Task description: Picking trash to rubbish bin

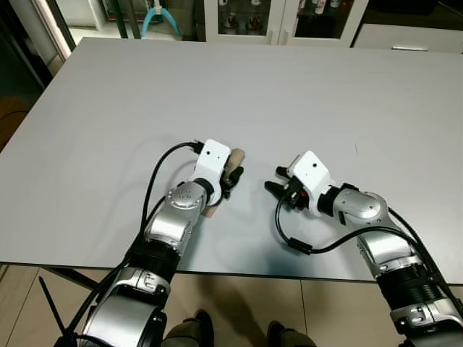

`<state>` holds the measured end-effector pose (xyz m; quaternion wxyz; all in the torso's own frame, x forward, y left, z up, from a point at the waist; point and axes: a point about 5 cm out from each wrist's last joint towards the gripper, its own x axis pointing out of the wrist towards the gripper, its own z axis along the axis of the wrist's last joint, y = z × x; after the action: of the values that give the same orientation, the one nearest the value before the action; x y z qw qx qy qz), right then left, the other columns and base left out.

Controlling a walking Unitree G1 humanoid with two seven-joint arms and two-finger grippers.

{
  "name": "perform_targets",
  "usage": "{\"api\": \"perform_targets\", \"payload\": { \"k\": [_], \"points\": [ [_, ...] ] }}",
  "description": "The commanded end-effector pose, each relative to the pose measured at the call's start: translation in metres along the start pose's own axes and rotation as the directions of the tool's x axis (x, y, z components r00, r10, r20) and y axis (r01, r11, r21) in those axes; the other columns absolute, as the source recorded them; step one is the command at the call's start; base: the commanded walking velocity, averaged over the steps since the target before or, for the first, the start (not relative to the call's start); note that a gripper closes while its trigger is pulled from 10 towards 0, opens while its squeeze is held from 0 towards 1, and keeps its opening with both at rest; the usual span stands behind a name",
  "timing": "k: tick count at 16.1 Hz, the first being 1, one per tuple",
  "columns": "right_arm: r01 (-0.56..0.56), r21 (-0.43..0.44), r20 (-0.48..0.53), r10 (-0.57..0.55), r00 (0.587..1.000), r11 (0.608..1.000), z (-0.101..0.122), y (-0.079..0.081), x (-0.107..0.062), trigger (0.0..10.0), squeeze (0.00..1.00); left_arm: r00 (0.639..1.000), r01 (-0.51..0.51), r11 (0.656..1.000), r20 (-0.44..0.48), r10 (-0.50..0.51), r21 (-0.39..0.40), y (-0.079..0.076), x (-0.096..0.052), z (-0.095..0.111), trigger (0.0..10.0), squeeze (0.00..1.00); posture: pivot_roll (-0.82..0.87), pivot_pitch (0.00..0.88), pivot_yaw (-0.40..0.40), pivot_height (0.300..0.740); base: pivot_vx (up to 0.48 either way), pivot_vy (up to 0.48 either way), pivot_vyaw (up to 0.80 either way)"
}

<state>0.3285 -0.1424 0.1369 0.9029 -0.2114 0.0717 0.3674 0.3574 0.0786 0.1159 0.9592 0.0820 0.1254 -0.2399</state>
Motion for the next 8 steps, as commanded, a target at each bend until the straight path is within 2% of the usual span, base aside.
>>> {"api": "perform_targets", "payload": {
  "k": [1, 5, 8],
  "points": [
    [0.002, -0.004, -0.006, -0.002, 1.000, 1.000, -0.0004, -0.0008, -0.0028, 10.0, 0.05, 0.968, 0.061, 0.994, -0.236, -0.082, -0.093, -0.0175, -0.0081, -0.0605, 0.0, 0.00, -0.13, 0.194, 0.026, 0.740, 0.000, 0.000, 0.00],
    [0.000, -0.004, -0.008, 0.000, 1.000, 1.000, -0.0009, -0.0004, -0.0027, 10.0, 0.04, 0.971, 0.066, 0.992, -0.224, -0.088, -0.105, -0.0176, -0.0102, -0.0606, 0.0, 0.00, -0.13, 0.196, 0.025, 0.740, 0.000, 0.000, 0.00],
    [0.001, -0.005, -0.008, -0.002, 1.000, 1.000, -0.0008, -0.0008, -0.0027, 10.0, 0.04, 0.983, 0.045, 0.994, -0.173, -0.062, -0.099, -0.0151, -0.0122, -0.0522, 0.0, 0.00, -0.13, 0.196, 0.023, 0.740, 0.000, 0.000, 0.00]
  ]
}}
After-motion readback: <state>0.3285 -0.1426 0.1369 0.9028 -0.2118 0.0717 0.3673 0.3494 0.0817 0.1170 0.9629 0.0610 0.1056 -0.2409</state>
